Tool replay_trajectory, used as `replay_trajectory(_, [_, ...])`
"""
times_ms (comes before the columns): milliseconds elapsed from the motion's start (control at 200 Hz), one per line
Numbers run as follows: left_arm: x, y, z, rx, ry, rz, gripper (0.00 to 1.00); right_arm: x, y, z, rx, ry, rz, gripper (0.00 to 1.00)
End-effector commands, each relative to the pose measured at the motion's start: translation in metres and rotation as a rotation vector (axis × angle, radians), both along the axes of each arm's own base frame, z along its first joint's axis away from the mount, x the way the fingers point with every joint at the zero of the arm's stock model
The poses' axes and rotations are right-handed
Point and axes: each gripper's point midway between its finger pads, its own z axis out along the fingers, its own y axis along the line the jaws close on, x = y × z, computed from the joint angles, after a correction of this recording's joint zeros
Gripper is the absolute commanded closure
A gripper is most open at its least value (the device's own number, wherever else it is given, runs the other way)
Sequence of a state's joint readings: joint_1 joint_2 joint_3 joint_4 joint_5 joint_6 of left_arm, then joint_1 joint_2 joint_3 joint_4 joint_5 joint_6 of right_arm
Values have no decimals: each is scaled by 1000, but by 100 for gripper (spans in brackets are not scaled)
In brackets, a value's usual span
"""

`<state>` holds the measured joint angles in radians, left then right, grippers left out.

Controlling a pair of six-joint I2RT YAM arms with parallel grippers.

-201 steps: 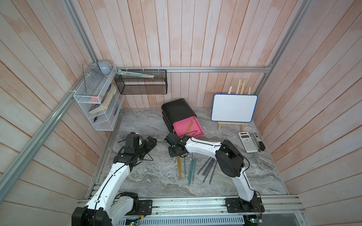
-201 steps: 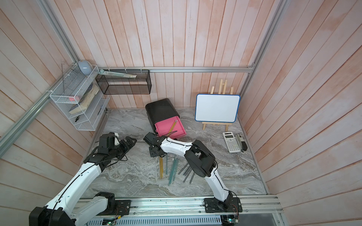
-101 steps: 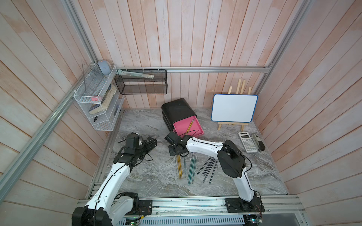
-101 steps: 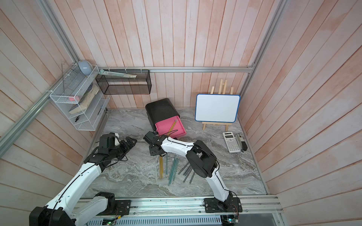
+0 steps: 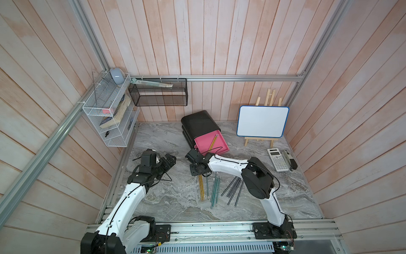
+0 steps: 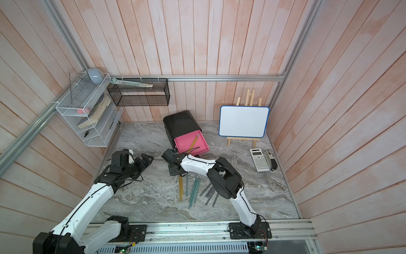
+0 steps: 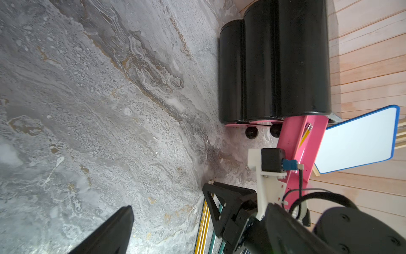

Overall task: Please place the pencils in the drawer according to their color
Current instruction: Pick up the pencil from the center of the board.

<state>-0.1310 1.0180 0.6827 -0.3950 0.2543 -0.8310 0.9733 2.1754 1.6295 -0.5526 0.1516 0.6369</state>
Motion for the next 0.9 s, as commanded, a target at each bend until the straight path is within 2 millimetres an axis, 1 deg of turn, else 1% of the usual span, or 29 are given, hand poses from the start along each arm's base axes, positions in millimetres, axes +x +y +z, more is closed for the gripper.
replay_trajectory(0, [-1,0,0,-4,-16,-8,0,-2,-12,-24,-49,32,-22,67])
replay_trajectory(110, [-1,0,0,-5,-17,-7,1,-6,-10,-26,-42,42,-11,67])
replay_trajectory(310, [-2,1,0,-3,-17,-4,0,-15,3,-26,-24,54,23,67])
replay_trajectory(620, [-1,1,1,-2,-17,-3,0,-15,19,-29,-23,63,59,69])
replay_trajectory(765, [0,1,2,-3,-20,-3,0,-15,18,-35,-43,72,61,72])
replay_trajectory(895, [0,1,1,-4,-16,-1,1,-19,12,-40,-71,83,65,77])
